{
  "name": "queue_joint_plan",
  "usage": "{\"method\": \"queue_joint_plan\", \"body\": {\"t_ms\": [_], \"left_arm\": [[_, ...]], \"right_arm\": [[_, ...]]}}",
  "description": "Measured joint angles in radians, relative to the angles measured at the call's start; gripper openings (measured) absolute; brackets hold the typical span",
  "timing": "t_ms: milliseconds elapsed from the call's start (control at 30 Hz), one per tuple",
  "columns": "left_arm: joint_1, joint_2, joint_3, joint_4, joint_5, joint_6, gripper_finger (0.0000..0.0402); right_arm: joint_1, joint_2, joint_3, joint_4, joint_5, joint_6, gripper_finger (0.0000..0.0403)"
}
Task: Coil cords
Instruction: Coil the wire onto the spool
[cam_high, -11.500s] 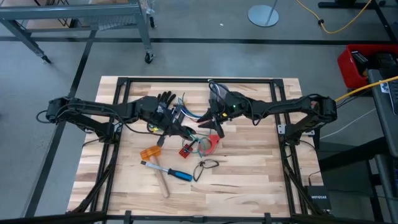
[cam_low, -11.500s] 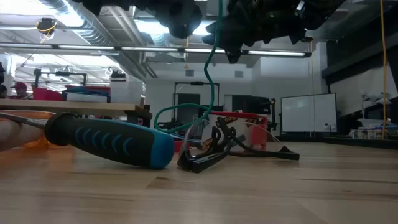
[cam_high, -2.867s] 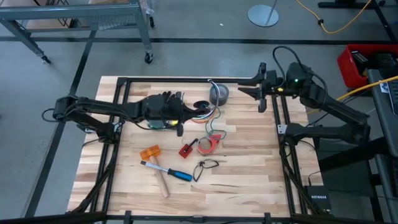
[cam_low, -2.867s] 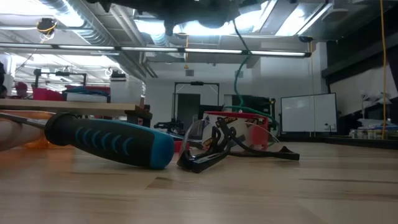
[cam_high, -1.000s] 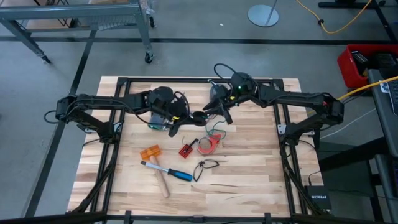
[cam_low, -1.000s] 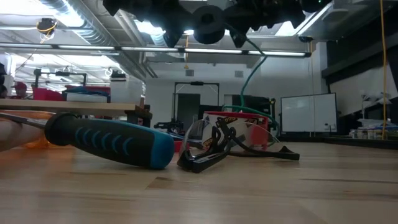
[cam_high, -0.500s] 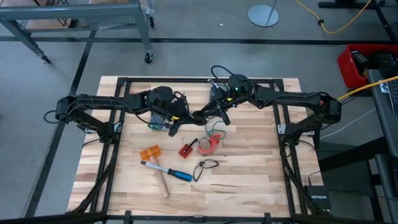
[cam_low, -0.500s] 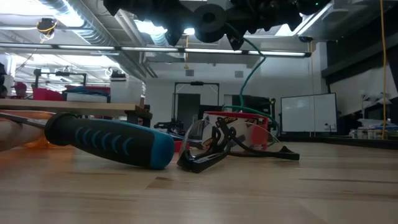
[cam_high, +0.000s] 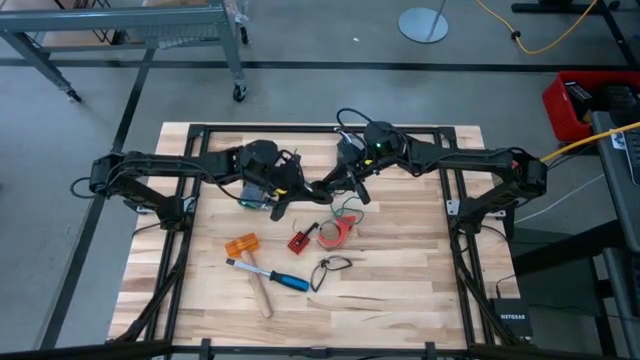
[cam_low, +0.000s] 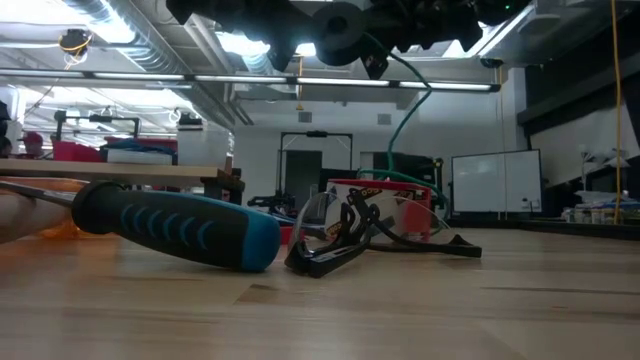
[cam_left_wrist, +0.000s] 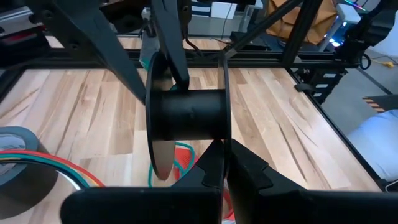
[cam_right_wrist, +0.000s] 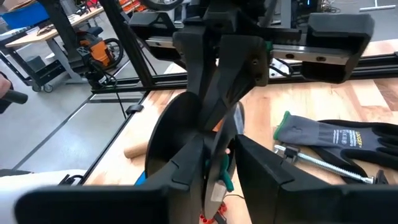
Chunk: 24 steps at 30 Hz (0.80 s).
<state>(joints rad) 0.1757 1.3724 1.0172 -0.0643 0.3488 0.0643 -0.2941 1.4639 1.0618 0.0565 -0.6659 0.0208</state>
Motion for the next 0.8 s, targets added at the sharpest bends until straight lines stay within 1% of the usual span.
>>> {"method": "queue_joint_plan", "body": {"t_ms": [67, 200, 233, 367, 433, 667, 800], "left_arm": [[0.000, 0.000, 0.000, 0.000, -0.002, 0.000, 0.0000], [-0.001, 0.000, 0.000, 0.007, -0.016, 0.038, 0.0000], [-0.001, 0.000, 0.000, 0.007, -0.019, 0.046, 0.0000], [-0.001, 0.000, 0.000, 0.018, -0.023, 0.043, 0.0006], [-0.001, 0.000, -0.001, 0.034, -0.047, 0.022, 0.0015], [0.003, -0.001, 0.001, 0.071, -0.090, 0.017, 0.0060], [0.003, -0.002, 0.002, 0.065, -0.126, 0.017, 0.0088]], "right_arm": [[0.000, 0.000, 0.000, 0.002, -0.007, 0.000, 0.0074], [-0.002, 0.000, 0.000, 0.004, -0.002, 0.000, 0.0019], [-0.002, 0.000, 0.000, 0.004, 0.003, -0.001, 0.0012], [-0.003, 0.000, 0.000, 0.003, 0.009, 0.000, 0.0017], [-0.011, 0.000, 0.000, 0.003, 0.008, 0.000, 0.0010], [-0.067, -0.020, -0.001, -0.010, -0.008, 0.006, 0.0006], [-0.103, -0.033, -0.001, -0.009, -0.008, 0.006, 0.0005]]}}
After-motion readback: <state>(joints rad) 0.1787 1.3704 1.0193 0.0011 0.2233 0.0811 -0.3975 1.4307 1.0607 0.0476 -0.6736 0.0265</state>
